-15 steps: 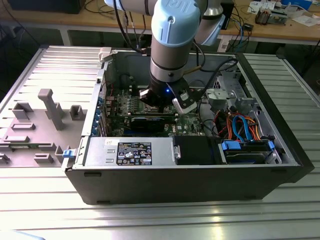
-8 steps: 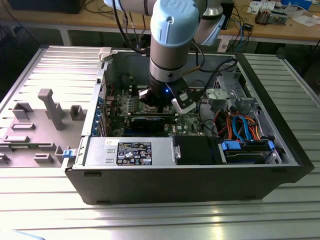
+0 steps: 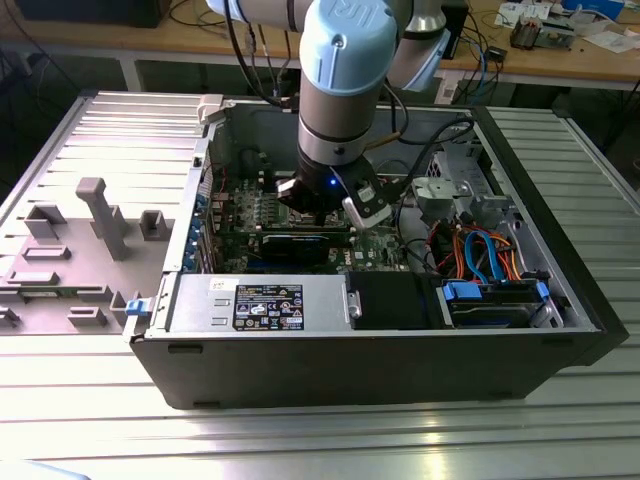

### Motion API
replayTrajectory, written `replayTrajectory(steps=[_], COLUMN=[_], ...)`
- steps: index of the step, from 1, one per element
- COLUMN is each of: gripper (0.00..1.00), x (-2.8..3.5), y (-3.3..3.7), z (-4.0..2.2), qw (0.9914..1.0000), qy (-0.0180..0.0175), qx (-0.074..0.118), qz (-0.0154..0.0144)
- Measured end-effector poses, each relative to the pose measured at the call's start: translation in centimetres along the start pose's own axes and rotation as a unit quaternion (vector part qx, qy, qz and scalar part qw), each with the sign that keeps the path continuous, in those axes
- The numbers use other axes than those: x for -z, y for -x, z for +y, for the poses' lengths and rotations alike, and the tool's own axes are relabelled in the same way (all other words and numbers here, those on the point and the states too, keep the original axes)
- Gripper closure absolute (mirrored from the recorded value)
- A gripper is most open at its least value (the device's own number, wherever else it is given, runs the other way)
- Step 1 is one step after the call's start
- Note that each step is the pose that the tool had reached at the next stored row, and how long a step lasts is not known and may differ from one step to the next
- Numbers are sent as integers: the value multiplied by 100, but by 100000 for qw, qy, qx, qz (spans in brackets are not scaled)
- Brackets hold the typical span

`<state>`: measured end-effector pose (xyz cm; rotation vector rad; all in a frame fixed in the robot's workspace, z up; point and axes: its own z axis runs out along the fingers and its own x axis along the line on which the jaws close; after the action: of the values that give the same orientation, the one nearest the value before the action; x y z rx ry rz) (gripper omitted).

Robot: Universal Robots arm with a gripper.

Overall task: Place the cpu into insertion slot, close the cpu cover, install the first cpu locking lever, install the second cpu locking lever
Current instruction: 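Install the second cpu locking lever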

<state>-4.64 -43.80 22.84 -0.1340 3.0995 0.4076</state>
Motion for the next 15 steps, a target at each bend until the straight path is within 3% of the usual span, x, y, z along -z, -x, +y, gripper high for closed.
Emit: replayTrajectory(steps=[15], gripper=[89], x=[-13], y=[-18], z=[-2], qw=[99999], qy=[384], qx=[0], qz=[-31])
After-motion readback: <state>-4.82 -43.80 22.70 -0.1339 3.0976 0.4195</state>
